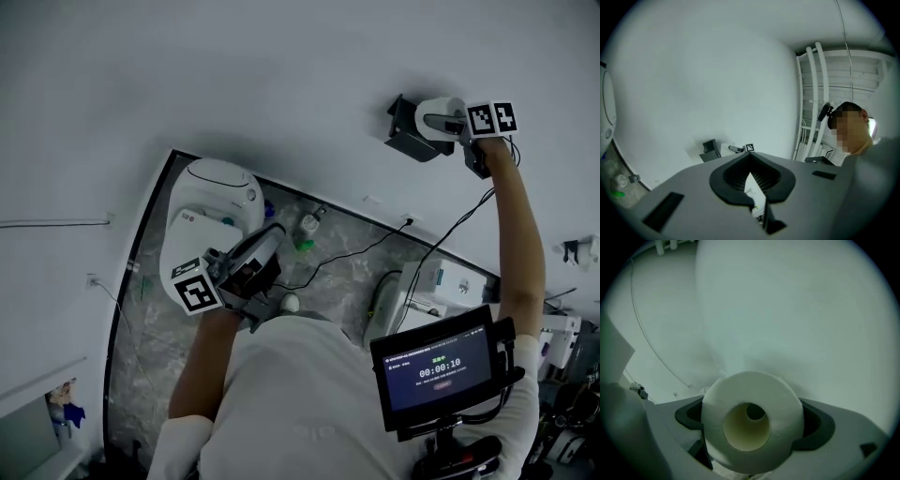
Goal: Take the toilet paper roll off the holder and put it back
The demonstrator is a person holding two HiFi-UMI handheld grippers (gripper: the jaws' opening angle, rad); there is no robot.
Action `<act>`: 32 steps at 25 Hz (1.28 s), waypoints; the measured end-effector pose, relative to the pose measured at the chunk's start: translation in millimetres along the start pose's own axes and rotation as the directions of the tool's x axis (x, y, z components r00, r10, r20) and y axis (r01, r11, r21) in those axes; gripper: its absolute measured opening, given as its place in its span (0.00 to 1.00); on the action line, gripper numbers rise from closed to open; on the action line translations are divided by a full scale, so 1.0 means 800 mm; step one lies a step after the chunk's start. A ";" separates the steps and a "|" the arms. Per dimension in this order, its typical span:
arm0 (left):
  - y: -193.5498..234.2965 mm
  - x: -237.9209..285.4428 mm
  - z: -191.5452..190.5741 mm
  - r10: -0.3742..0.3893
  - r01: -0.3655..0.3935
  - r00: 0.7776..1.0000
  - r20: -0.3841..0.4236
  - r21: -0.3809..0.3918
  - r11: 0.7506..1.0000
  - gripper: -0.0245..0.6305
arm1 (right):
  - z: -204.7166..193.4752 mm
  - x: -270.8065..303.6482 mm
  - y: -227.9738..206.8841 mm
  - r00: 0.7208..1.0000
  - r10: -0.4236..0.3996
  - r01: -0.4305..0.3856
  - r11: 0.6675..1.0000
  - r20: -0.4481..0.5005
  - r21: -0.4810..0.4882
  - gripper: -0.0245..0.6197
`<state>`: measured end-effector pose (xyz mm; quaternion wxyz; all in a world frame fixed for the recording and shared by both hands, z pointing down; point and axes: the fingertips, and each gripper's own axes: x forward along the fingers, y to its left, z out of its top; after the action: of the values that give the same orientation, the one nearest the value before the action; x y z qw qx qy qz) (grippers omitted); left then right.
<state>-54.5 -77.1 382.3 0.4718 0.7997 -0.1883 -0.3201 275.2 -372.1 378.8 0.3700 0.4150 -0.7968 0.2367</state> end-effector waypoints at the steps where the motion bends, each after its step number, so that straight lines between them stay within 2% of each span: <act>1: 0.002 -0.002 0.001 0.019 -0.019 1.000 0.008 0.011 1.000 0.05 | 0.000 0.003 -0.001 1.000 -0.001 0.001 1.000 -0.031 -0.015 0.89; 4: 0.006 -0.008 0.002 0.053 -0.054 0.998 0.030 0.037 0.998 0.05 | 0.001 0.008 -0.001 0.993 0.009 -0.015 0.999 -0.115 -0.051 0.89; 8: 0.005 -0.016 0.003 0.062 -0.064 0.996 0.061 0.033 0.997 0.05 | -0.001 0.016 -0.002 0.972 -0.005 -0.025 0.992 -0.234 -0.125 0.89; 11: 0.004 -0.019 0.002 0.066 -0.068 0.995 0.071 0.030 0.997 0.05 | -0.011 0.022 0.002 0.950 0.020 -0.064 0.989 -0.312 -0.132 0.89; 13: 0.007 -0.021 0.002 0.069 -0.071 0.995 0.075 0.025 0.997 0.05 | -0.014 0.022 0.003 0.943 0.028 -0.076 0.988 -0.331 -0.133 0.89; 17: 0.013 -0.020 0.002 0.071 -0.072 0.994 0.078 0.013 0.997 0.05 | -0.015 0.022 0.006 0.944 0.024 -0.077 0.986 -0.330 -0.149 0.89; 22: 0.015 -0.011 0.005 0.052 -0.053 0.996 0.068 0.014 0.998 0.05 | -0.012 0.020 0.002 0.955 -0.029 -0.027 0.982 -0.295 -0.185 0.89; 32: 0.023 0.003 0.007 0.035 -0.035 0.999 0.042 0.004 0.999 0.05 | 0.019 -0.019 -0.007 0.988 -0.017 -0.003 0.992 -0.153 -0.129 0.89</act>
<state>-56.6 -91.4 395.6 0.4714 0.7904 -0.2127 -0.3282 279.5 -378.5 357.8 0.4571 0.3737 -0.7780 0.2149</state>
